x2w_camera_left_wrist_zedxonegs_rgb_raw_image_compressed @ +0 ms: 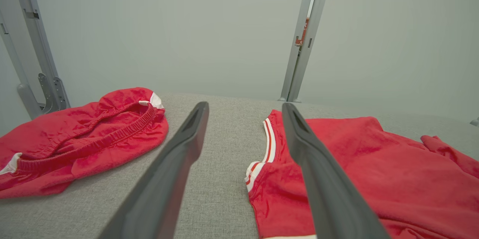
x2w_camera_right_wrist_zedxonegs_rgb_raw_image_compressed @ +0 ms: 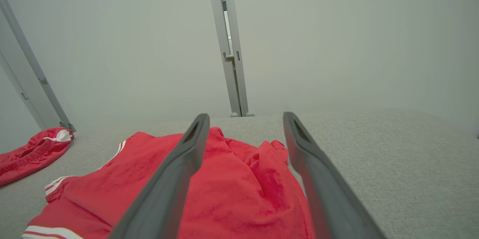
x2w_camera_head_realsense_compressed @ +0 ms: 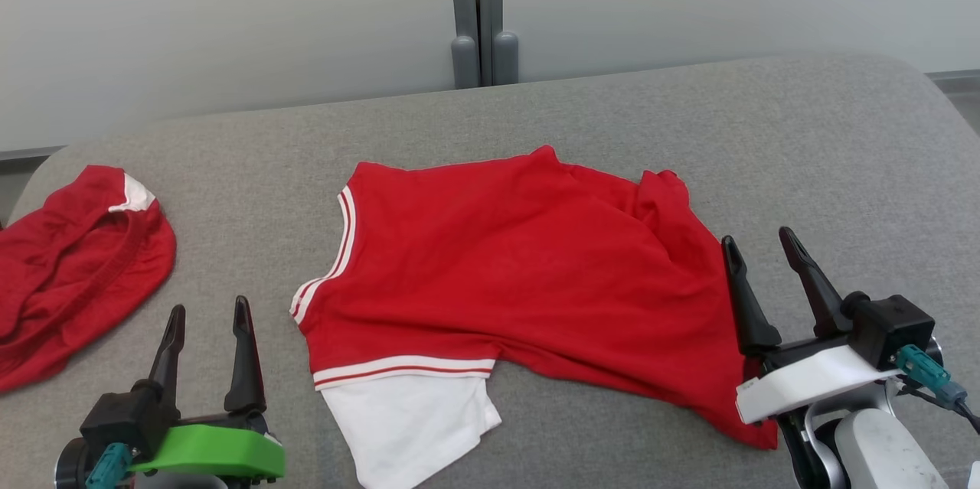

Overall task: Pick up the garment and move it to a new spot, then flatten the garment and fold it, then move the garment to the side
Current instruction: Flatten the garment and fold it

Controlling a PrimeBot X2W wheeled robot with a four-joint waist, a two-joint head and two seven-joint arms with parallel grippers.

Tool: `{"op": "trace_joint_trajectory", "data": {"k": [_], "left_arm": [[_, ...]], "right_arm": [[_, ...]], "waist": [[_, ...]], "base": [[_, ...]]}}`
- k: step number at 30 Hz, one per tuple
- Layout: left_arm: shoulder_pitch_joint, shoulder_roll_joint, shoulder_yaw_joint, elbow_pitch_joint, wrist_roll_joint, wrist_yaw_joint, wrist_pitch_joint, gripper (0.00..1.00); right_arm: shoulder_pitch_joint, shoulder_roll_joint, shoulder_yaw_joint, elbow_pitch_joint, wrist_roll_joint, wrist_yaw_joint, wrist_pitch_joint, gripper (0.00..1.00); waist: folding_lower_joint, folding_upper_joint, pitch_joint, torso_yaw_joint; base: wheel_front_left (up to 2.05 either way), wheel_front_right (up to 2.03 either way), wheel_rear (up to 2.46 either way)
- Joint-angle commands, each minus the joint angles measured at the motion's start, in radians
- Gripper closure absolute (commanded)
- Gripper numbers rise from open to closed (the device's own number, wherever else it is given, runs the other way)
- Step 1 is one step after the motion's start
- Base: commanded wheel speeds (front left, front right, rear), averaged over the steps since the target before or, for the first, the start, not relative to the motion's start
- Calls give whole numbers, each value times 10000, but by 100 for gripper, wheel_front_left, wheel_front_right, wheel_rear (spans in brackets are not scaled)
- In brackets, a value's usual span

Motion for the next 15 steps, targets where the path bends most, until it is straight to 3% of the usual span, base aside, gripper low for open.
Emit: {"op": "trace_joint_trajectory", "data": {"k": [1,6,10,15], "left_arm": [[-169,0,-6,44,66,-34,-34,0],[-157,-41,-67,188,98,-79,-32,0],[-93,-50,-392,789,-420,-101,167,0],[340,-12,-480,559,-1278,7,2454,0]], "right_arm": [[-118,0,26,33,-52,0,-27,0],[-148,-2,44,91,-57,0,-27,0],[62,-144,-193,897,222,-3,293,0],[436,-1004,-193,1033,810,-5,2607,0]], "waist": [[0,0,26,-27],[0,0,38,-116],[0,0,-37,-141],[0,0,-131,-148]], "base": [[0,0,0],[0,0,0],[0,0,0],[0,0,0]]}}
